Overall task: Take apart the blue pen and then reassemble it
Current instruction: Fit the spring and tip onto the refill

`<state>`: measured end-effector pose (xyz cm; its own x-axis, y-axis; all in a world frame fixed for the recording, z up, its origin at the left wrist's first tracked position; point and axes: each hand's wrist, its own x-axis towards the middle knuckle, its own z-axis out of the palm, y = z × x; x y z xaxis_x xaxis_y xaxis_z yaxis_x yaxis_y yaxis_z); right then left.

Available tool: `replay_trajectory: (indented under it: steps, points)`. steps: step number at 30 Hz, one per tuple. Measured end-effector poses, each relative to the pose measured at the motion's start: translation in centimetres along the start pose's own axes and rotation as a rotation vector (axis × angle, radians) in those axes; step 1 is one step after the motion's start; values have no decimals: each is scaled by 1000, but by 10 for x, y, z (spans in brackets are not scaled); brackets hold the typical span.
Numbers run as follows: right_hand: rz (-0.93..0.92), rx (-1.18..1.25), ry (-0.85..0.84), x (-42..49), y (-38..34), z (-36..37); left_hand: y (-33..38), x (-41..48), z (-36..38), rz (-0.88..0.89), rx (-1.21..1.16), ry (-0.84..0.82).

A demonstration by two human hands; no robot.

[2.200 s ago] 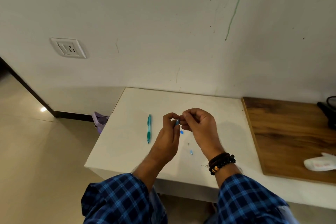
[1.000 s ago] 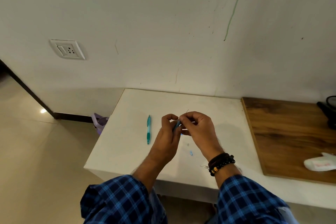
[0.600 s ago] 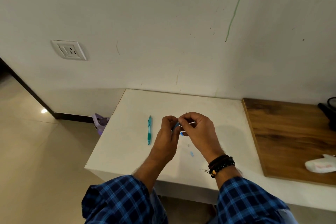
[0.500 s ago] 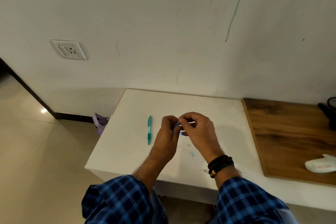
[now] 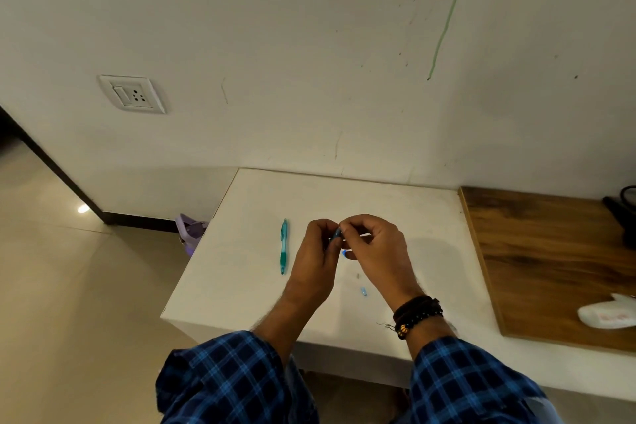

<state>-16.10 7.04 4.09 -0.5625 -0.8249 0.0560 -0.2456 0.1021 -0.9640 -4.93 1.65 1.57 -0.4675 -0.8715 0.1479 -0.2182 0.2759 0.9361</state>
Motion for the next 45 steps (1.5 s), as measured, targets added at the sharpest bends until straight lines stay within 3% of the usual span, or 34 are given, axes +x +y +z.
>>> replay_trajectory:
  steps: [4,8,12,16,27,45]
  points:
    - [22,15,14,1,1,-2,0,0,0,-2,36,20]
    - [138,43,138,7,3,-13,0,0,-1,1,49,42]
    - [273,-293,47,11,30,-30,0,0,-3,24,64,40]
    - [239,-652,-110,4,54,-26,0,1,-3,17,101,53]
    - [156,-959,-130,-5,79,11,0,1,-7,-41,36,52]
    - [250,-961,-105,-2,78,21,0,3,-5,-89,55,53]
